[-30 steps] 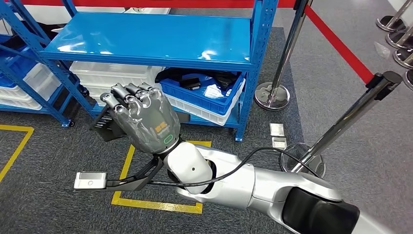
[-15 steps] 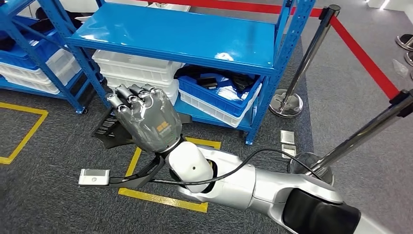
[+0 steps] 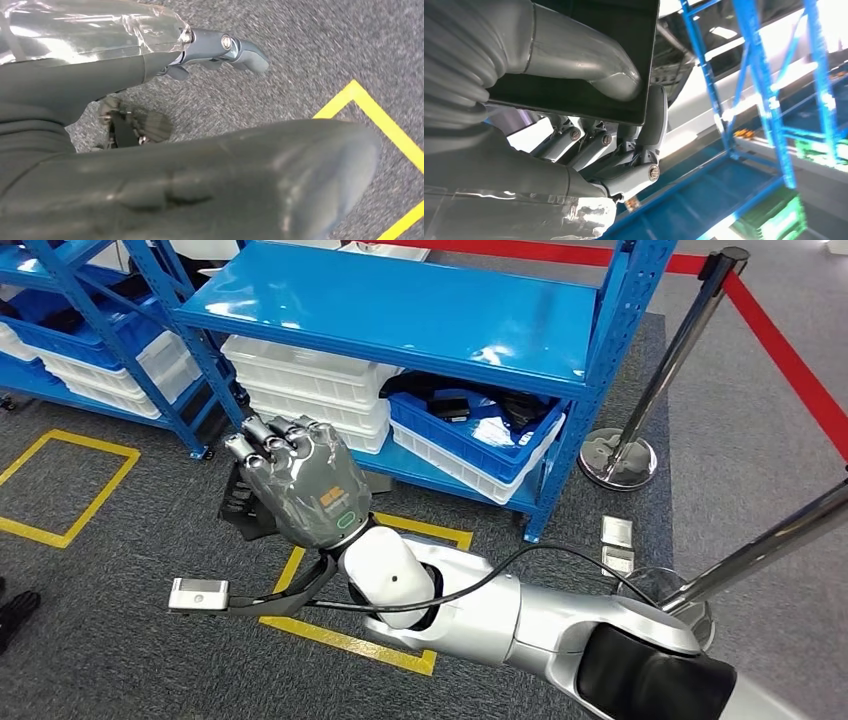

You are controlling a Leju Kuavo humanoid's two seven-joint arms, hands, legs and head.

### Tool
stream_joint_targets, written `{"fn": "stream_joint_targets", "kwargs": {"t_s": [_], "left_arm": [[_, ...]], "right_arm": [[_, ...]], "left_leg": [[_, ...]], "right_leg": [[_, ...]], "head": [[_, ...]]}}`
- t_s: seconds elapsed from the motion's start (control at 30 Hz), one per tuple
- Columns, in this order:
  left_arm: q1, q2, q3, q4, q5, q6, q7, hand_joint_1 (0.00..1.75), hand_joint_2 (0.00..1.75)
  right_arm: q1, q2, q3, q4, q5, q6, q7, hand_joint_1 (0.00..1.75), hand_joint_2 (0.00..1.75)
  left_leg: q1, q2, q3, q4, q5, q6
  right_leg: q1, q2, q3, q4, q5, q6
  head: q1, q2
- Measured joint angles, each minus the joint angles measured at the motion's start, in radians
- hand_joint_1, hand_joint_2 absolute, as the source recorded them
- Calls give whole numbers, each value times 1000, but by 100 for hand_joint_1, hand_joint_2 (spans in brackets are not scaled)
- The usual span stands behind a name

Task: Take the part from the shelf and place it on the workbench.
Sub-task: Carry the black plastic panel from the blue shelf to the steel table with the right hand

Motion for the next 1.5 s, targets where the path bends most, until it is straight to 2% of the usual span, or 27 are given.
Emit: {"fn": "stream_joint_targets", "kwargs": {"t_s": [0.03, 0.07, 0.1, 0.17, 0.23, 0.3, 0.37, 0.43, 0.5, 0.57, 0.6, 0.67, 0.73, 0.8, 0.83, 0.9, 0.97, 1.03, 1.07, 1.1, 1.13, 1.2, 1.27, 1.37, 1.4, 1.43, 1.5], "left_arm": [[0, 0, 0, 0, 0, -1, 0, 0, 0], [1, 0, 0, 0, 0, -1, 0, 0, 0], [2, 0, 0, 0, 0, -1, 0, 0, 0], [2, 0, 0, 0, 0, -1, 0, 0, 0], [1, 0, 0, 0, 1, -2, 0, 0, 0], [2, 0, 0, 0, 1, -2, 0, 0, 0], [3, 0, 0, 0, 1, -1, 0, 0, 0], [1, 0, 0, 0, 1, -2, -1, 0, 0], [0, 0, 0, 0, 0, -3, -1, 0, 0], [0, 0, 0, 0, 0, -4, -1, 0, 0], [1, 0, 0, 0, 0, -4, -1, 0, 0], [0, 0, 0, 0, 0, -4, -1, 0, 0], [-1, 0, 0, 0, -1, -4, -1, 0, 0], [-2, 0, 0, 0, -1, -4, -1, 0, 0], [-1, 1, 0, 1, -1, -4, -1, 0, 0], [-1, 2, 0, 1, -1, -4, -1, 0, 0], [-3, 2, -1, 1, -1, -4, -1, 0, 0], [-3, 2, -1, 1, -1, -4, -1, 0, 0], [-2, 2, -1, 1, -1, -4, -1, 0, 0], [-1, 2, -1, 1, -1, -5, -1, 0, 0], [0, 2, -1, 1, -1, -5, -1, 0, 0], [-1, 2, -1, 1, -2, -5, -1, 0, 0], [-2, 2, -1, 1, -2, -6, -1, 0, 0], [-1, 2, -1, 1, -2, -6, -1, 0, 0], [-1, 2, -1, 1, -2, -6, -1, 0, 0], [-2, 2, -1, 1, -2, -6, -1, 0, 0], [-4, 2, 0, 1, -1, -6, -1, 0, 0]], "right_arm": [[0, 0, 0, 6, -4, -4, -5, 175, 175], [0, 0, 0, 11, -6, -6, -9, 175, 175], [0, 0, 0, 16, -8, -8, -11, 175, 175], [0, 0, 0, 24, -10, -8, -13, 175, 175], [0, 0, -1, 30, -12, -8, -13, 175, 175], [-1, 1, -1, 35, -13, -8, -14, 175, 175], [-1, 2, -3, 39, -15, -8, -14, 175, 175], [-1, 3, -8, 42, -17, -8, -14, 175, 175], [0, 2, -12, 48, -18, -8, -14, 175, 175], [3, 1, -14, 54, -18, -8, -14, 175, 175], [4, 1, -14, 57, -18, -8, -14, 175, 175], [5, 0, -15, 61, -18, -8, -14, 175, 175], [5, 0, -17, 66, -18, -7, -15, 175, 175], [5, 0, -19, 70, -18, -7, -15, 175, 175], [5, 0, -20, 72, -18, -7, -15, 175, 175], [5, 2, -21, 77, -18, -7, -16, 175, 175], [4, 3, -22, 82, -18, -6, -17, 175, 175], [5, 3, -23, 88, -19, -6, -19, 175, 175], [5, 3, -23, 92, -19, -7, -21, 175, 175], [5, 3, -23, 95, -19, -7, -23, 175, 175], [5, 3, -23, 98, -19, -8, -26, 175, 175], [5, 3, -23, 102, -20, -9, -30, 175, 175], [4, 3, -24, 106, -21, -10, -35, 175, 175], [3, 7, -24, 111, -24, -13, -41, 175, 175], [3, 8, -24, 112, -25, -14, -43, 175, 175], [2, 9, -25, 112, -28, -15, -45, 175, 175], [2, 9, -25, 115, -33, -16, -48, 175, 175]], "left_leg": [[0, 2, -22, 50, -16, -1], [0, 3, -27, 63, -11, 0], [-1, 5, -13, 39, 10, 3], [-5, 26, 59, -100, 76, 14], [-16, 50, 106, -204, 107, 27], [-23, 49, 106, -220, 107, 34], [-16, 37, 110, -229, 112, 44], [-9, 26, 115, -241, 119, 55], [-10, 13, 113, -241, 120, 59], [-10, -3, 111, -238, 120, 59], [-10, -11, 110, -236, 120, 59], [-7, -30, 110, -229, 117, 55], [-7, -45, 101, -219, 116, 46], [-5, -57, 91, -217, 119, 35], [-4, -62, 89, -218, 122, 29], [-4, -50, 84, -204, 111, 19], [-5, -17, 49, -120, 62, 9], [-4, 0, -12, 10, 6, 3], [-3, 2, -32, 53, -6, 2], [-3, 4, -34, 57, 3, 2], [-3, 7, -14, 20, 30, 3], [-6, 31, 58, -122, 94, 10], [-14, 53, 97, -210, 119, 20], [-18, 41, 96, -224, 119, 33], [-15, 34, 98, -228, 121, 39], [-12, 28, 101, -232, 123, 45], [-11, 15, 103, -236, 125, 54]], "right_leg": [[2, -10, 0, 1, -1, -1], [3, -18, 0, 2, -2, -2], [4, -26, 2, 2, -3, -2], [6, -40, 7, 2, -7, 0], [10, -51, 8, 3, -10, 5], [13, -62, 8, 1, -10, 11], [13, -59, 9, 6, -20, 21], [11, -30, -15, 68, -63, 29], [7, -6, -76, 199, -126, 33], [6, -2, -118, 281, -141, 37], [4, -1, -113, 265, -119, 37], [0, 10, -57, 138, -45, 35], [-3, 40, -11, 31, -7, 33], [0, 53, -6, 12, -7, 29], [1, 47, -7, 10, -4, 24], [-2, 31, -3, 3, 1, 13], [-4, 11, 0, -2, 3, 5], [-2, -9, 0, -1, 1, 1], [-2, -18, 0, 0, 0, 0], [-1, -26, 1, 1, -2, 1], [-1, -34, 3, 1, -4, 1], [0, -49, 9, 1, -9, 6], [4, -59, 11, 2, -13, 13], [7, -72, 15, -1, -18, 25], [6, -65, 14, 7, -28, 30], [5, -51, 5, 31, -46, 33], [2, -15, -45, 143, -107, 37]], "head": [[-1, 0], [-1, 0], [-2, 0], [-3, 0], [-4, 0], [-4, 0], [-3, 0], [1, 0], [7, 0], [10, 0], [11, 0], [13, 0], [14, 0], [13, 0], [13, 0], [10, 0], [1, 0], [-6, 0], [-6, 0], [-7, 0], [-7, 0], [-8, 0], [-9, 0], [-10, 0], [-10, 0], [-9, 0], [-4, 0]]}}
